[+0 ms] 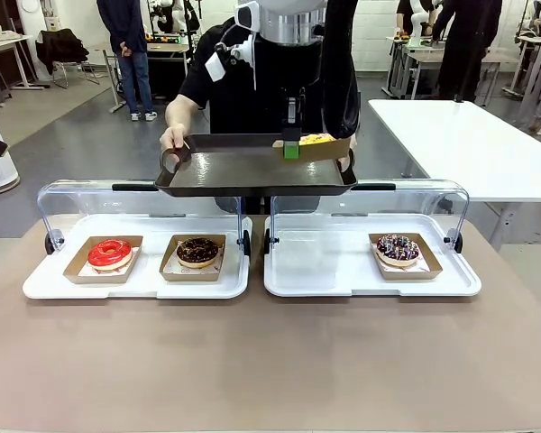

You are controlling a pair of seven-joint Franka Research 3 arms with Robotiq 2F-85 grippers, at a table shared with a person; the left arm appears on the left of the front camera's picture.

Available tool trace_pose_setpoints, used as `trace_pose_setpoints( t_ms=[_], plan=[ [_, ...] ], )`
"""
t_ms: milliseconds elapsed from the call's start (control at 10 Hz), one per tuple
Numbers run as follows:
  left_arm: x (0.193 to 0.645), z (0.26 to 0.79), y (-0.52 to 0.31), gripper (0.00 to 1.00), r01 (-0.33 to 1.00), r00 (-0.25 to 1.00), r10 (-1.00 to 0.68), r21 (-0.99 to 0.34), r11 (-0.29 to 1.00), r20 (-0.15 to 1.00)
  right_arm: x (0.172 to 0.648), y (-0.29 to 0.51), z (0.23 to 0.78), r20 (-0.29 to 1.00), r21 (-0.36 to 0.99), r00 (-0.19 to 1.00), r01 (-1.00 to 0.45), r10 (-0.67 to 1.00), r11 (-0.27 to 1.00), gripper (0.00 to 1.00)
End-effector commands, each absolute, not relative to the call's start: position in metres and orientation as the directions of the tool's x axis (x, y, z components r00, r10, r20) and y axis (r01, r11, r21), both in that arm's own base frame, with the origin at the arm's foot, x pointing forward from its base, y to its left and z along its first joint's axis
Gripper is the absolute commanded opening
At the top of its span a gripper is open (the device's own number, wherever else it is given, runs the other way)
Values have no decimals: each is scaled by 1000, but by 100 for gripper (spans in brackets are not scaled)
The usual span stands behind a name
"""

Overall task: Provide the desired donut to the person.
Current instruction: Place the picked Paper togo box onto the Handle tray extended by the person.

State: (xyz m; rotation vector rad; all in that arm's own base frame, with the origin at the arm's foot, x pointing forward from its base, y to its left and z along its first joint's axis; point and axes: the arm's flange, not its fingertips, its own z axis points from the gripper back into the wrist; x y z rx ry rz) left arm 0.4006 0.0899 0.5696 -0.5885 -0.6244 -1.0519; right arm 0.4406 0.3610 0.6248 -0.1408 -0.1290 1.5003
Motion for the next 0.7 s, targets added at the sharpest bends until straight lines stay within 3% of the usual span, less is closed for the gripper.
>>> trace_pose_setpoints(
  t_ms=[0, 600],
  plan=[
    [401, 571, 90, 100, 919, 349, -592, -140, 370, 726, 472, 364, 630, 15, -210, 48, -976, 999, 50, 1],
    [401, 571, 90, 100, 919, 349, -592, -140, 370, 726, 543, 355, 596, 99, -213, 17, -976, 995, 38, 1]
  ],
)
